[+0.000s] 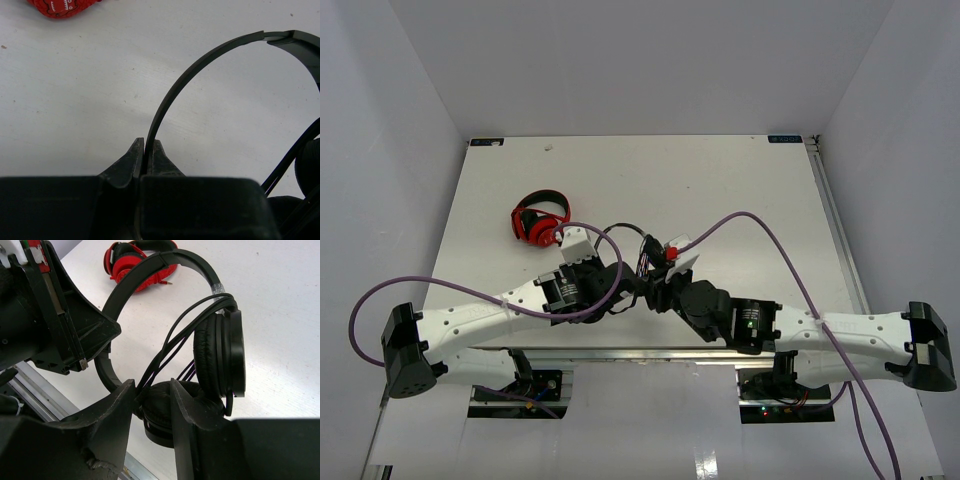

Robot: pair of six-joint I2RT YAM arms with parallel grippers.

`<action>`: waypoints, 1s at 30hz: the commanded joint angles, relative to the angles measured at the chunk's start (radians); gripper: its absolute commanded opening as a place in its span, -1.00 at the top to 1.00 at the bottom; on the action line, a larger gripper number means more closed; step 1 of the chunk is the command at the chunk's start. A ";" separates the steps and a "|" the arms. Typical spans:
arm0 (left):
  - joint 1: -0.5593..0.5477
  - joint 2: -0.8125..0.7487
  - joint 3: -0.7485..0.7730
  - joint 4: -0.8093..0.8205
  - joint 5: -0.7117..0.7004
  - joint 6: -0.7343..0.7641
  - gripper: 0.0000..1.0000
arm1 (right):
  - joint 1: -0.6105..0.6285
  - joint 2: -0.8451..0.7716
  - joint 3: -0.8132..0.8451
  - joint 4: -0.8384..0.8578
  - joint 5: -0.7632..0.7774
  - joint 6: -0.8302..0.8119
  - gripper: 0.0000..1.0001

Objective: Wrap the headphones

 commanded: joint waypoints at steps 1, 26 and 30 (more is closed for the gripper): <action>0.004 -0.042 0.018 0.055 -0.048 -0.023 1.00 | 0.005 -0.049 0.024 -0.027 0.022 -0.028 0.17; 0.004 0.281 0.199 0.395 0.035 0.510 1.00 | 0.004 -0.482 -0.019 -0.195 0.323 -0.021 0.15; 0.006 0.403 0.274 0.533 0.062 0.664 1.00 | 0.003 -0.572 -0.080 -0.198 0.416 -0.001 0.16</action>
